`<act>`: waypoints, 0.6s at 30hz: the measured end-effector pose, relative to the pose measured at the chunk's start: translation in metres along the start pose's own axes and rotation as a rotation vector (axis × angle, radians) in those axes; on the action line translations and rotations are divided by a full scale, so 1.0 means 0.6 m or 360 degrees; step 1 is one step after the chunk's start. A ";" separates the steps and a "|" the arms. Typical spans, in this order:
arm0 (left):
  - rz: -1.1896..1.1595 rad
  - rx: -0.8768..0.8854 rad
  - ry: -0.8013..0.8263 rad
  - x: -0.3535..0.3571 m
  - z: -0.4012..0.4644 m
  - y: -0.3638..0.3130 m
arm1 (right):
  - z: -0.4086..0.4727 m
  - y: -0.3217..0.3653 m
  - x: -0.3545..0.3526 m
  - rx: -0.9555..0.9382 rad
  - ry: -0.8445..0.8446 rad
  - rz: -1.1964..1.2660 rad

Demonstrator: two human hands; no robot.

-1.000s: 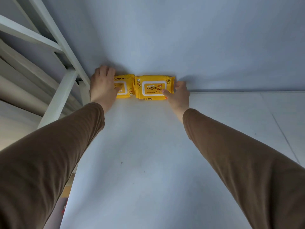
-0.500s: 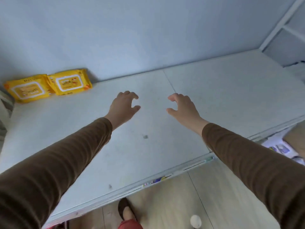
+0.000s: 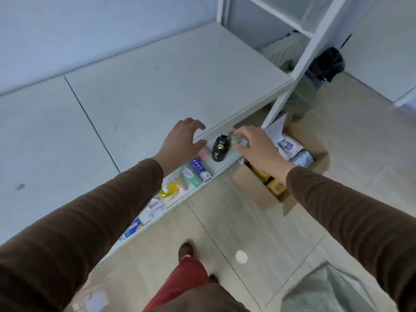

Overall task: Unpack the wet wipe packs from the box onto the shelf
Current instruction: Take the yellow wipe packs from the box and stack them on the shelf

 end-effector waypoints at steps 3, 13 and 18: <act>-0.0061 0.0020 0.0085 0.090 0.066 -0.037 | 0.012 -0.117 0.003 0.0128 0.0051 0.0113; -0.0201 -0.0168 0.0510 0.393 0.266 -0.086 | 0.060 -0.473 0.054 0.0693 0.0395 0.0203; -0.0163 -0.0375 0.0665 0.537 0.330 -0.081 | 0.076 -0.630 0.110 0.0865 0.0586 0.0225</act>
Point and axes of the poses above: each hand's wrist, its own z-axis towards the middle knuckle, its own x-axis out of the palm, y = z × x, the point moved 1 cm from there along z, towards the middle knuckle, and after that the axes turned 13 degrees about -z, right-handed, at the moved point
